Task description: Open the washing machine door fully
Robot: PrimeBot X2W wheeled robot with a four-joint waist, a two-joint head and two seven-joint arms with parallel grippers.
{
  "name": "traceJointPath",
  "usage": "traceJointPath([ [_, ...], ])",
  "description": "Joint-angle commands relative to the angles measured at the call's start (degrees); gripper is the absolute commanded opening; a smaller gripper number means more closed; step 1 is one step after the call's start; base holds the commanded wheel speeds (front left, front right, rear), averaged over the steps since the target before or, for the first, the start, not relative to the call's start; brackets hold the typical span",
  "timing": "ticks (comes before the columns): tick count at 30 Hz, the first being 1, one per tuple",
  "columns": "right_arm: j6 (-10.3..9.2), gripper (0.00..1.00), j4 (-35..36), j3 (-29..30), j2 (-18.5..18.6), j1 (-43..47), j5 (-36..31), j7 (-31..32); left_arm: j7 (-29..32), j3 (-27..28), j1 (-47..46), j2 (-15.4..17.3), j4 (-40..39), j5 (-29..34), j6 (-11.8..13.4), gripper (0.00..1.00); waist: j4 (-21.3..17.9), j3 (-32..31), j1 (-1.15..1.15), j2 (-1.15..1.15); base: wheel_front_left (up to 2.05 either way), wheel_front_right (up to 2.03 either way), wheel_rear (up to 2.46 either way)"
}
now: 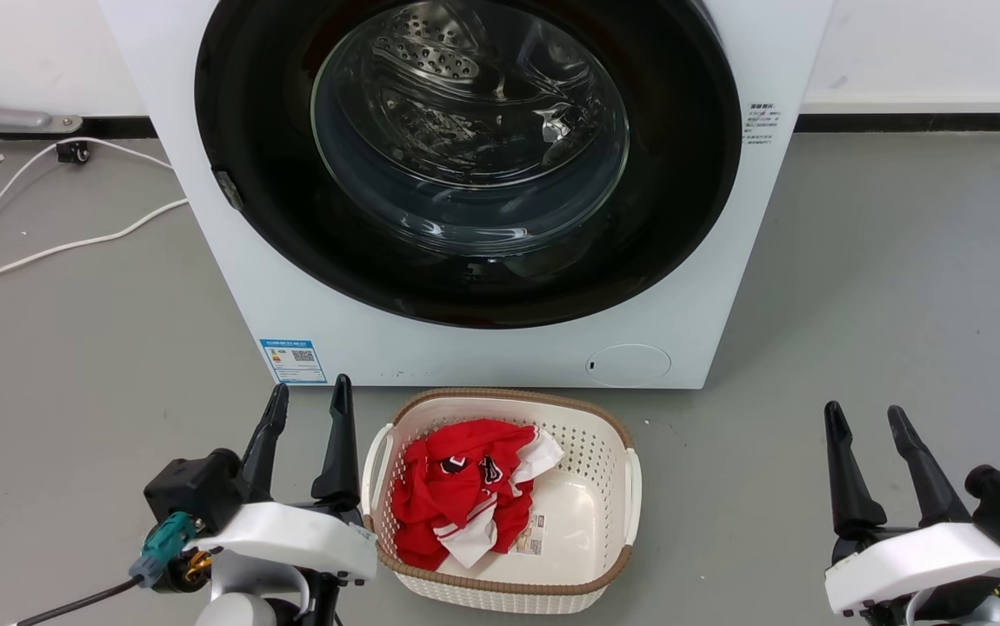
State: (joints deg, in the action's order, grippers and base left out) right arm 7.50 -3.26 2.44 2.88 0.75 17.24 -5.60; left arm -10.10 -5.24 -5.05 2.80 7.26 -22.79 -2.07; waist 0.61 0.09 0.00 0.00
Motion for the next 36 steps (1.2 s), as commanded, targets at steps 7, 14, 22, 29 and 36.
traceJointPath([
  [7, -0.02, 1.0, 1.23, -0.28, 0.02, 0.36, -4.45, -0.66, -1.26, -0.73, -1.2, 0.13, -0.1, 4.44, 0.48, 1.0, -0.01, 0.04, 0.0, 0.0, 0.0, 0.0, 0.0],
  [14, -0.02, 1.0, 1.64, -0.34, 0.02, 0.83, -8.01, -1.12, -2.1, -1.17, -1.22, 0.13, 0.3, 7.89, 0.88, 1.0, -0.01, 0.01, 0.0, 0.0, 0.0, 0.0, 0.0],
  [22, -0.02, 1.0, 1.93, -0.53, 0.0, 1.2, -11.69, -1.41, -2.99, -1.52, -1.36, 0.12, 0.69, 11.66, 1.23, 1.0, 0.04, 0.03, 0.0, 0.0, 0.0, 0.0, 0.0],
  [29, -0.02, 1.0, 1.96, -0.65, -0.01, 1.47, -14.43, -1.65, -3.87, -1.82, -1.15, 0.13, 0.97, 14.77, 1.49, 1.0, 0.02, 0.0, 0.0, 0.0, 0.0, 0.0, 0.0],
  [36, -0.02, 1.0, 2.05, -0.77, -0.01, 1.59, -16.65, -2.02, -4.49, -2.19, -1.3, 0.12, 1.24, 17.42, 1.55, 1.0, 0.1, 0.01, 0.0, 0.0, 0.0, 0.0, 0.0],
])
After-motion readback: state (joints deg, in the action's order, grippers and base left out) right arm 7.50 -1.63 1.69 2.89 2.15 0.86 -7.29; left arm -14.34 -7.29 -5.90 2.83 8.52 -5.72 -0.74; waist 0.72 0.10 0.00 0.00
